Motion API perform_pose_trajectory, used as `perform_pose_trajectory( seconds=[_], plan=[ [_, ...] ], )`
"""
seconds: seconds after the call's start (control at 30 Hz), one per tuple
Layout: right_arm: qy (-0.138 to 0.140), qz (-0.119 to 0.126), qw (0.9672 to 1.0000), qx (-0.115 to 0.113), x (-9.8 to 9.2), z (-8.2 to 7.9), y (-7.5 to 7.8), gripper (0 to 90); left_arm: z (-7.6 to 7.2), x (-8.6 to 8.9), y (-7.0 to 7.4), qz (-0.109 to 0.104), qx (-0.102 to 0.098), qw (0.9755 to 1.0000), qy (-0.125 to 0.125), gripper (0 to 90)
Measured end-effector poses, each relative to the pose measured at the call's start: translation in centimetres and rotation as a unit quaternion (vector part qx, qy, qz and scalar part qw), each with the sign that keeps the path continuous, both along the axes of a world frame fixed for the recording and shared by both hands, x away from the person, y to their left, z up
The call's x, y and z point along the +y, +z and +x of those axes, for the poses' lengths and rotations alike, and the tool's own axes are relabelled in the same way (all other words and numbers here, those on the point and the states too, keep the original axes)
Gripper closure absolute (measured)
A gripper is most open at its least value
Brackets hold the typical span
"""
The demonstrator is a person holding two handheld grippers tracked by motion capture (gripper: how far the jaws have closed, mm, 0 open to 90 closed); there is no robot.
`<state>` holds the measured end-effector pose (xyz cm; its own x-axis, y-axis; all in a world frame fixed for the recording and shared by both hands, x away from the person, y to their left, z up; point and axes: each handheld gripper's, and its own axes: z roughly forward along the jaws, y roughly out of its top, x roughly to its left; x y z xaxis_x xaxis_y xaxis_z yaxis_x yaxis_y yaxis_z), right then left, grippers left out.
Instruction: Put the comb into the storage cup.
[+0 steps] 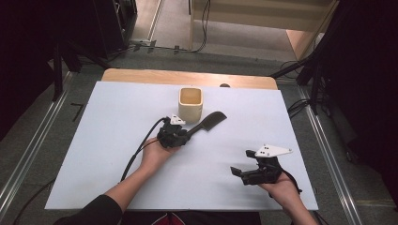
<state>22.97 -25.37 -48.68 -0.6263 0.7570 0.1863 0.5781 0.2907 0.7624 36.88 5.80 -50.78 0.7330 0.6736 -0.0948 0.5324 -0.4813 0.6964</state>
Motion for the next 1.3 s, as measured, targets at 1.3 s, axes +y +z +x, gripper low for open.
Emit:
perform_pose_trajectory(
  seconds=[1.3],
  plan=[
    [-0.002, 0.008, 0.9999, -0.010, -0.2, 0.0, 0.3, 6.8, -1.1, -0.6, 4.1, -0.123, 0.060, 0.9902, -0.025, 73.5]
  ],
)
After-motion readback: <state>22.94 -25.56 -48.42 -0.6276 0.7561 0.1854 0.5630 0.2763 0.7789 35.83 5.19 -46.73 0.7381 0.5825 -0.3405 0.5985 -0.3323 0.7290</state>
